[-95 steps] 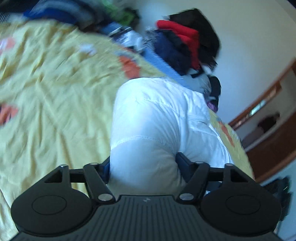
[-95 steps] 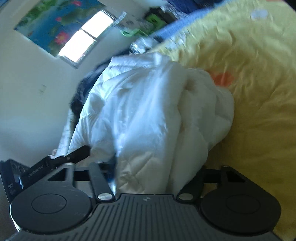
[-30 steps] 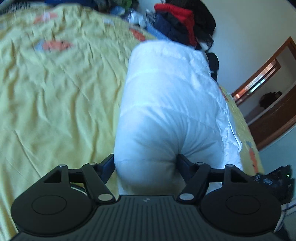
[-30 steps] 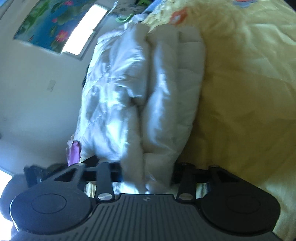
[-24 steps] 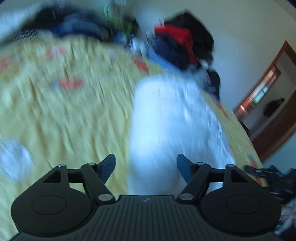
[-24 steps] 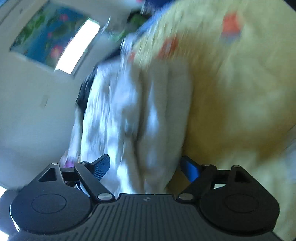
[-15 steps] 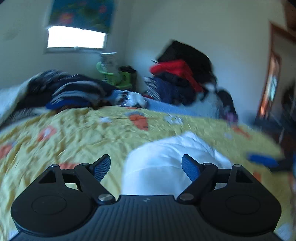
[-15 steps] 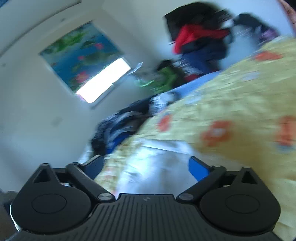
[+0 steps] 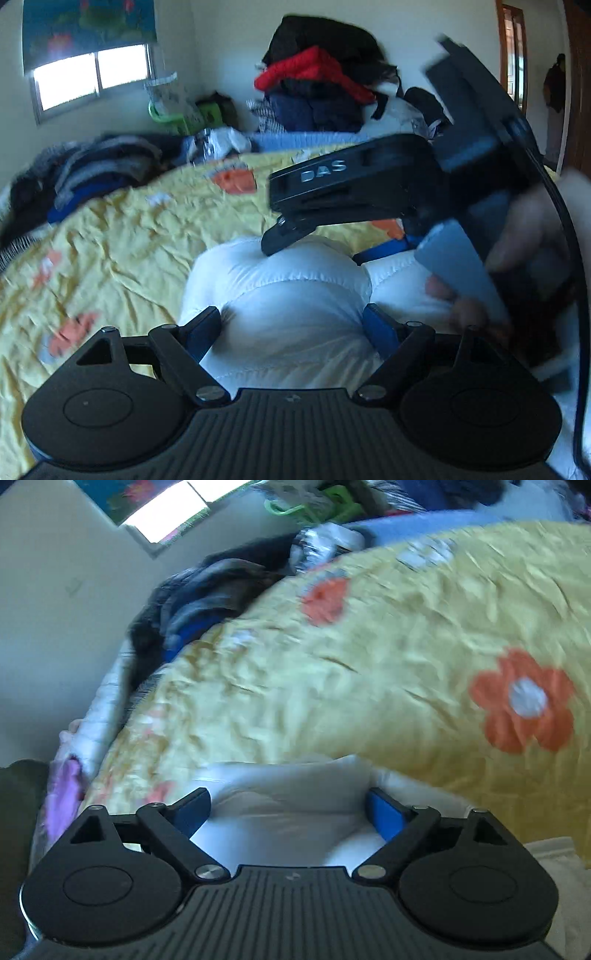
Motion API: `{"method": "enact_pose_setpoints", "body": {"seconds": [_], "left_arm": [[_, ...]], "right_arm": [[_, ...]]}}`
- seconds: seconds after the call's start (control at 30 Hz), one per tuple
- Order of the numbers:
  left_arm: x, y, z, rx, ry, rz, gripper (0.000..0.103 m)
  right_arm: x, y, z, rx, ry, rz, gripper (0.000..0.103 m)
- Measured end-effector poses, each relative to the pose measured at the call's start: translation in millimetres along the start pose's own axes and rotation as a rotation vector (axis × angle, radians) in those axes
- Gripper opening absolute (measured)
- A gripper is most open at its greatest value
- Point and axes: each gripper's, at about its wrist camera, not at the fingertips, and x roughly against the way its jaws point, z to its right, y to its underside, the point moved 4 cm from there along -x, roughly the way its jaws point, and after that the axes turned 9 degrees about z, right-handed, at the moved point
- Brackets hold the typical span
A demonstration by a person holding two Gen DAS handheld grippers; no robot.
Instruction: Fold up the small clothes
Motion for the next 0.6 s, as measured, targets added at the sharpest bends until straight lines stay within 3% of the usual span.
{"method": "enact_pose_setpoints", "body": {"seconds": [0.13,0.27,0.4,0.5,0.6], "left_arm": [[-11.1,6.8,-5.8,0.039,0.017,-0.015,0.085],[-16.2,13.2,-5.2,0.018,0.009,-0.009,0.085],[-13.0,17.9,-1.7,-0.002,0.010,0.003,0.086],[-14.9,17.3,-3.0,0.000,0.009,-0.008,0.087],[-15.0,17.2,-3.9,0.008,0.008,-0.011,0.087]], "right_arm": [[-8.2,9.9,7.8,0.024,0.003,0.009,0.096],[-15.2,20.2,6.4,0.094,0.003,0.055,0.100],[-15.4,18.5,9.4,0.080,-0.020,0.088,0.101],[3.2,11.8,13.0,0.008,0.000,0.135,0.092],[45.9,3.5,9.2,-0.077,-0.032,0.236,0.093]]}}
